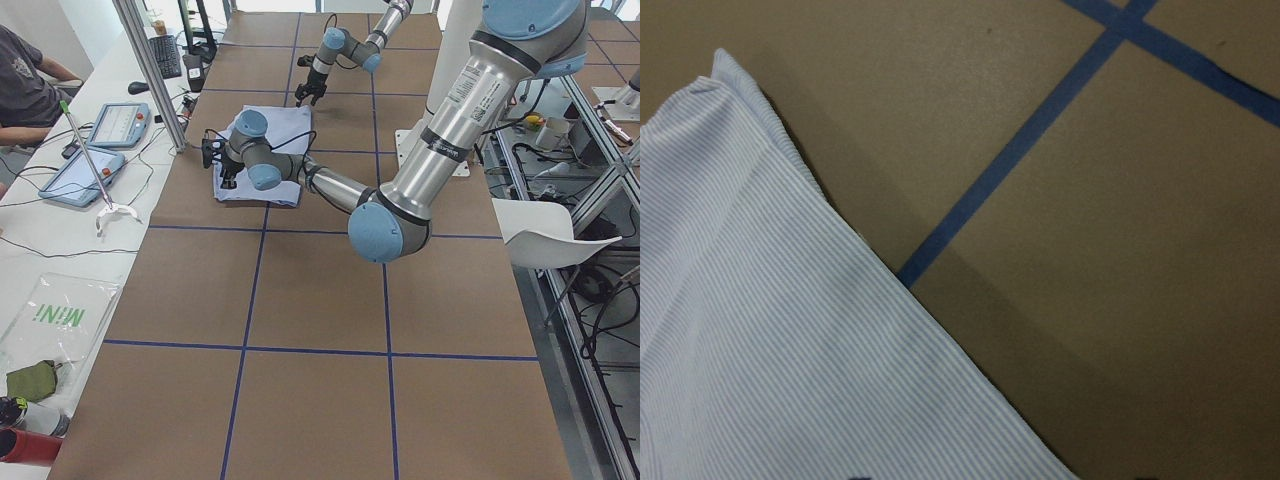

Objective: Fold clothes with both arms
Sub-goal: 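Move the right gripper to the folded shirt's near corner and grasp it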

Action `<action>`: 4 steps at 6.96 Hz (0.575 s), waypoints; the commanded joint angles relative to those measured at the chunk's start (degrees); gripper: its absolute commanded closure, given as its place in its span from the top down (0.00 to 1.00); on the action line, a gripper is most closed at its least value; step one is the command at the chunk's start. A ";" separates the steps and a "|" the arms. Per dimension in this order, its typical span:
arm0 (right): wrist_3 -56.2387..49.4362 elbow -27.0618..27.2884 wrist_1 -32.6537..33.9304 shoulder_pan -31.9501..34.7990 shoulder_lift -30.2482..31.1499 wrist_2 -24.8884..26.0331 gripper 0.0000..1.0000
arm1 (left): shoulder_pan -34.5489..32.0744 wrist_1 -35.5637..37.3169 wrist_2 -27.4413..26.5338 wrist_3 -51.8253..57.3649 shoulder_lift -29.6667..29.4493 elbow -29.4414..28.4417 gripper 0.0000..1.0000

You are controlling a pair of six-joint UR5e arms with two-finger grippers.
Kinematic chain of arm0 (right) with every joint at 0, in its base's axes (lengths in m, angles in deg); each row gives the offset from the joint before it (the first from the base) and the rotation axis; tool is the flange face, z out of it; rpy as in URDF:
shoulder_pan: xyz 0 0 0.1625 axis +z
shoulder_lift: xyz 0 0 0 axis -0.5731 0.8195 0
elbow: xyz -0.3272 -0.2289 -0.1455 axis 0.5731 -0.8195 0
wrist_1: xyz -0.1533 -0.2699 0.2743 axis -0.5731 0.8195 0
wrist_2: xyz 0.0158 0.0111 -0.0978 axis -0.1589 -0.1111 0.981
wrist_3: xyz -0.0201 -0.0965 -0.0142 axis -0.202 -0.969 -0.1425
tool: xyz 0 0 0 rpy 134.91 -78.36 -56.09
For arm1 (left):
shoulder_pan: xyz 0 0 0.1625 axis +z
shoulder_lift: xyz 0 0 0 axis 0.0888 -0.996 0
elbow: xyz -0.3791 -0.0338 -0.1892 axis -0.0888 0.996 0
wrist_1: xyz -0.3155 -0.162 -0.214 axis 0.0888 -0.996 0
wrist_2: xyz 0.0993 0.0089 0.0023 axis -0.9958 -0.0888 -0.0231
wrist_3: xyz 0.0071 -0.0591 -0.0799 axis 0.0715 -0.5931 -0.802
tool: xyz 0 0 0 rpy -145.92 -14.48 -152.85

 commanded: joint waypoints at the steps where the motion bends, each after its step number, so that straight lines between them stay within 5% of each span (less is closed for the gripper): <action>1: 0.16 -1.05 -0.02 -0.15 -0.23 -0.23 0.64 | -0.07 0.00 -0.07 -0.01 0.10 0.04 0.47; 2: 2.43 -0.96 0.06 -0.07 -0.50 -0.66 0.10 | -0.07 0.00 -0.07 -0.01 0.10 0.13 0.47; 4: 2.71 -0.27 -0.37 0.20 -0.15 -3.81 0.00 | -0.07 0.00 -0.51 -0.01 0.36 0.39 0.47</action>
